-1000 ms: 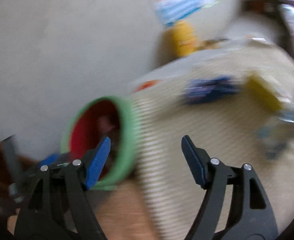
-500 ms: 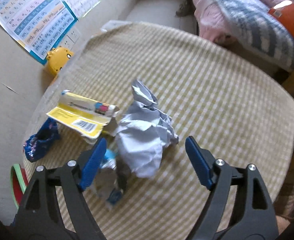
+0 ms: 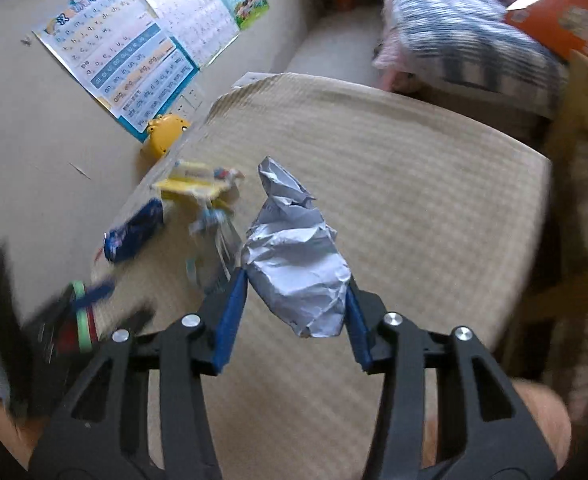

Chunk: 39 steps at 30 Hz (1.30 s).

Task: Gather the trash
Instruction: 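Grasp the crumpled silver foil with the right gripper while the left grasps the milk carton, then carry the foil and milk carton over the bucket and open both grippers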

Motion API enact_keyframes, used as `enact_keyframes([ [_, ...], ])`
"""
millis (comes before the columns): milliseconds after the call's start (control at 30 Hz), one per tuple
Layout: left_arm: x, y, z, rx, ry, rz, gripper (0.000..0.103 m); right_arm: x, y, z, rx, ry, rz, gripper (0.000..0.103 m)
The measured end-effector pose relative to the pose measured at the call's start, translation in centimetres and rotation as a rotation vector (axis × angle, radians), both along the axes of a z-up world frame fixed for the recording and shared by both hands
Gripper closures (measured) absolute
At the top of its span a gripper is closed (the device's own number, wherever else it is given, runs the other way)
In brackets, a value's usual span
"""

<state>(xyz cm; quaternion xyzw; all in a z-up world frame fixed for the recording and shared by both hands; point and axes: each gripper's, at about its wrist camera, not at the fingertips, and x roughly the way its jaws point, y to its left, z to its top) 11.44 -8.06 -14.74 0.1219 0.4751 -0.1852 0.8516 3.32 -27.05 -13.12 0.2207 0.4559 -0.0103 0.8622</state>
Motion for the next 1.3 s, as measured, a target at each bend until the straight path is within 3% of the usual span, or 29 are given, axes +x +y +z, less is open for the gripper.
enact_keyframes([
  [233, 2.6, -4.4, -2.6, 0.016, 0.034, -0.022, 0.032, -0.8, -1.1, -0.8, 0.058, -0.024, -0.01, 0.057],
  [267, 2.9, -4.7, -3.0, 0.026, 0.046, -0.013, 0.04, -0.6, -0.9, -0.8, 0.061, -0.022, -0.006, 0.057],
  [333, 3.2, -4.8, -3.6, 0.05, 0.084, 0.003, 0.076, -0.4, -0.7, -0.9, 0.057, -0.022, 0.011, 0.057],
  [433, 2.9, -4.1, -3.1, 0.033, 0.087, 0.02, 0.094, -0.5, -0.7, -0.9, 0.059, -0.024, 0.017, 0.057],
  [833, -3.5, 0.4, 4.4, -0.099, -0.075, 0.054, 0.095, -0.3, -0.1, -0.8, 0.023, -0.009, 0.032, 0.056],
  [1067, -5.5, 3.7, 7.6, -0.159, -0.103, 0.117, 0.095, -0.3, 1.1, -0.4, -0.052, 0.003, 0.059, 0.056],
  [1300, -7.0, 7.0, 8.2, -0.132, -0.148, 0.168, 0.095, -0.1, 4.8, 1.5, -0.105, -0.01, 0.129, 0.056],
])
